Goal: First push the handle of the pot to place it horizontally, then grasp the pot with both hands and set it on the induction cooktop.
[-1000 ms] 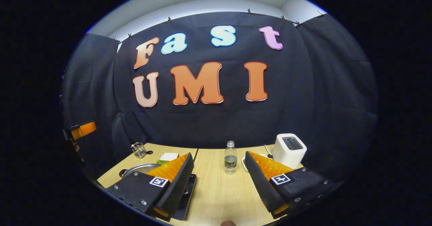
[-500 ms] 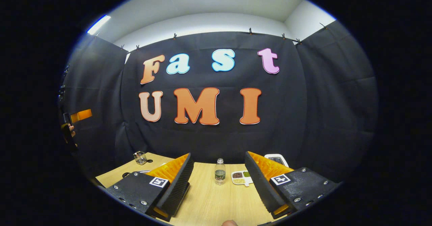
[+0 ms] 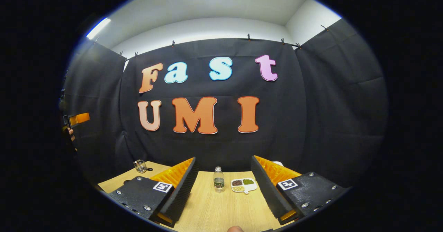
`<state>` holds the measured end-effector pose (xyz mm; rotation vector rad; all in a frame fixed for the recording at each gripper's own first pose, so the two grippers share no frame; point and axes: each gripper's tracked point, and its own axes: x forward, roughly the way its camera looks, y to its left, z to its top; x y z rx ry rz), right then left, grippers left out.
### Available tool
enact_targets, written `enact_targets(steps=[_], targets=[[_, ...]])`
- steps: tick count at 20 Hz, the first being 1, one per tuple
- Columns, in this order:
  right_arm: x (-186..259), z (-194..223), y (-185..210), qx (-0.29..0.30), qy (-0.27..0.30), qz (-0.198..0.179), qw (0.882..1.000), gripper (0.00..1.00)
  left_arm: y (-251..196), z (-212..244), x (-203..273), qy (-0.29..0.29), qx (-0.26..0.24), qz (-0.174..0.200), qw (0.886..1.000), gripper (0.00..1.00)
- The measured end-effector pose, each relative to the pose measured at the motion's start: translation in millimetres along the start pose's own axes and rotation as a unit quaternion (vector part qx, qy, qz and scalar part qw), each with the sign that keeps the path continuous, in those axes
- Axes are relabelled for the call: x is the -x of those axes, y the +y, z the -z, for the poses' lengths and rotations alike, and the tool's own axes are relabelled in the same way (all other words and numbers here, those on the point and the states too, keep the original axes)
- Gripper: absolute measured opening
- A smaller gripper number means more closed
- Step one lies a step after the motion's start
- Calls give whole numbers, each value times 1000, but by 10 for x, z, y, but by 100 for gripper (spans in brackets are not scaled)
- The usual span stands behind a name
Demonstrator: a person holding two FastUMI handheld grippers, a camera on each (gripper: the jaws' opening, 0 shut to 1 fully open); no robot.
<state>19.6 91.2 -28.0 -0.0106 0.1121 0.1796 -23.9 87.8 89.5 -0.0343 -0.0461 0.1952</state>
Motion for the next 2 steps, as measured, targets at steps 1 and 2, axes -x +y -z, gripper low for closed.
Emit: enact_targets(steps=[1,2], targets=[[-1,3,-12,-1,1,1,1000,95,-5,-10,-6,-1,-1,0,1000,99],[8,16,-41,-3,1,1,1000,95,-17,-5,-3,-2,-3,0,1000,99]])
